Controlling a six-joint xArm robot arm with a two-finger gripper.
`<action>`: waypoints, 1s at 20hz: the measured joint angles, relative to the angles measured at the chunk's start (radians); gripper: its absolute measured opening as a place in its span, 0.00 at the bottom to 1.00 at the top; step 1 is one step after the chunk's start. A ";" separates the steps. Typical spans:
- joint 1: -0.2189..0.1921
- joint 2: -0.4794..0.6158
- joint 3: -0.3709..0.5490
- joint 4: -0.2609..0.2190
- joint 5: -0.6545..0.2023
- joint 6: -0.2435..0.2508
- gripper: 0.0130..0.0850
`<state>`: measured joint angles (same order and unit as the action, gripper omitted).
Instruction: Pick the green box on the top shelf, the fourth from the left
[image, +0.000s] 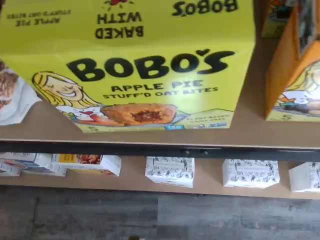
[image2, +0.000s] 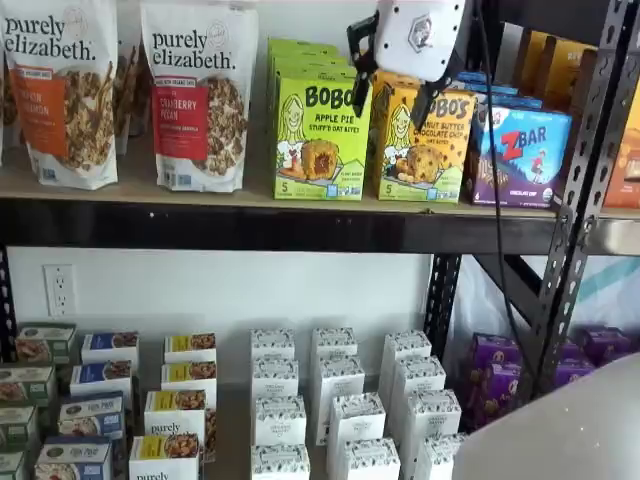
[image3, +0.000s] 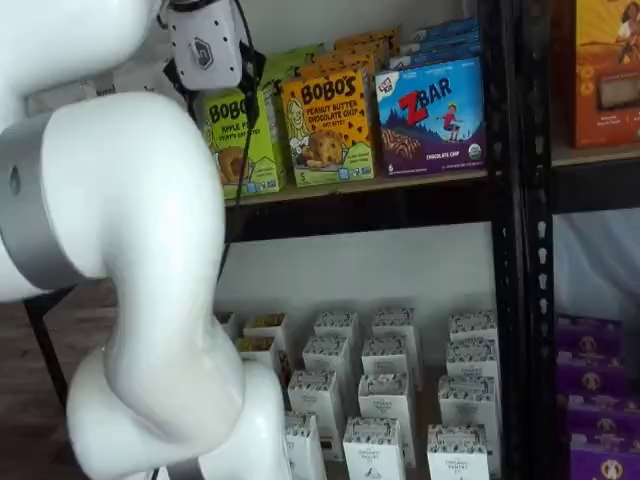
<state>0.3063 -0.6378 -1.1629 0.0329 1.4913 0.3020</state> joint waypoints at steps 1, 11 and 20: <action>0.007 0.005 -0.002 -0.003 -0.005 0.007 1.00; 0.031 0.108 -0.103 -0.024 0.006 0.033 1.00; 0.022 0.184 -0.194 -0.011 0.020 0.022 1.00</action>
<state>0.3282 -0.4543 -1.3573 0.0215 1.5114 0.3245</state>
